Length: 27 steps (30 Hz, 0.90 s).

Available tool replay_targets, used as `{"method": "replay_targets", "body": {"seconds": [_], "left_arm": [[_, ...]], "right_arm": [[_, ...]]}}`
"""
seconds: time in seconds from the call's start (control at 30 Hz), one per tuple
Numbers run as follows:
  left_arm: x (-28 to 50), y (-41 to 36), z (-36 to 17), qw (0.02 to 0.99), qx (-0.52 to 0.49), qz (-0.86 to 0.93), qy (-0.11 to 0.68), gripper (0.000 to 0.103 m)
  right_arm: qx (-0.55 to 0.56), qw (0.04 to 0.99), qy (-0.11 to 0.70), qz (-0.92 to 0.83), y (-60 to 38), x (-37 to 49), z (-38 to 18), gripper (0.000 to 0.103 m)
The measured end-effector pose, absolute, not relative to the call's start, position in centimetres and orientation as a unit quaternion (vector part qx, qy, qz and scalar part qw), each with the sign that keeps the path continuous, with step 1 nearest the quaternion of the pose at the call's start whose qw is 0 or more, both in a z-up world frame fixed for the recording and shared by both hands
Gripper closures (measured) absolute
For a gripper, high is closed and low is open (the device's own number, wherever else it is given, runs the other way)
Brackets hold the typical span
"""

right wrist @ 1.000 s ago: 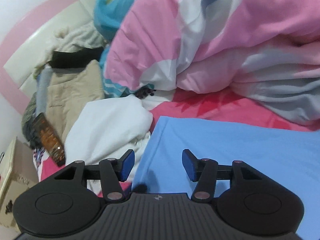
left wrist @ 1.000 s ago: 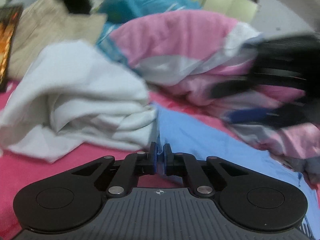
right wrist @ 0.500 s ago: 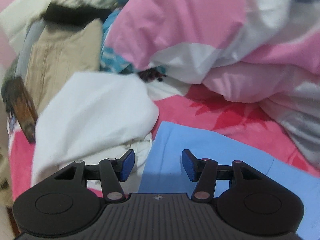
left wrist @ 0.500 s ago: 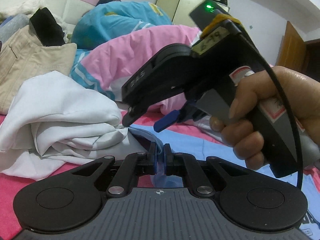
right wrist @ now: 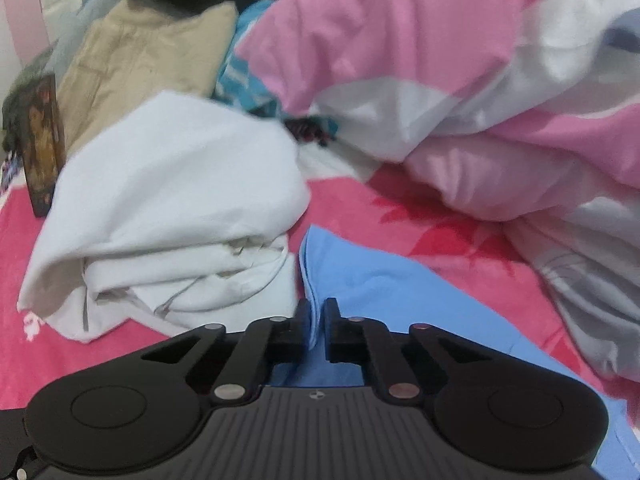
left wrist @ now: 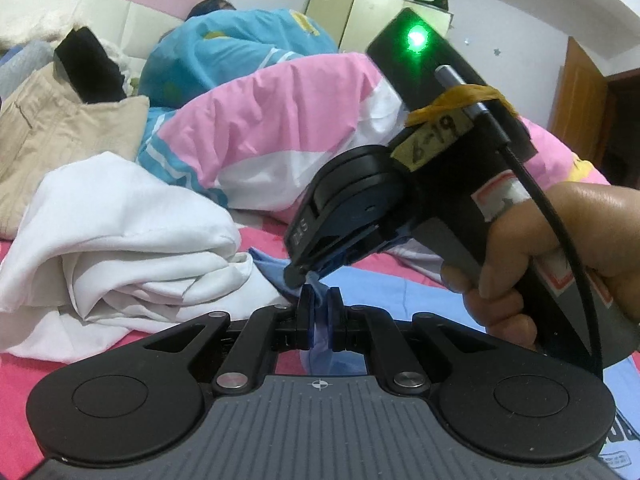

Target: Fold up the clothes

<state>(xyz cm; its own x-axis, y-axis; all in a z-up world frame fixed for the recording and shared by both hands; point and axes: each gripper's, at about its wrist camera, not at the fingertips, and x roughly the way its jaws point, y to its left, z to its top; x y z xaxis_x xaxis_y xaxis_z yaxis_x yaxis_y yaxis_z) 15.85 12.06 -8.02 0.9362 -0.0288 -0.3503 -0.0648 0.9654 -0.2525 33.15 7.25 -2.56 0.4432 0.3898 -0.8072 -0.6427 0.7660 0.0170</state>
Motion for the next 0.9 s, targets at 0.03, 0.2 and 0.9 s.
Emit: {"method": "replay_targets", "body": {"seconds": [0.03,0.2,0.9], "left_arm": [[15.9,12.0,-7.8,0.974,-0.134,0.005,0.181,0.099],[15.7,10.2,-6.1,0.976,-0.116,-0.031,0.181,0.099],[16.4,1.2,-8.2,0.944,0.003,-0.205,0.26,0.099]], "right_arm": [[-0.135,0.843,0.422,0.305,6.7,33.1,-2.3,0.098],[-0.042,0.872,0.396,0.285,1.2,32.0,-0.4,0.099],[0.247,0.898,0.312,0.189,-19.4,25.4,-8.2,0.098]]}}
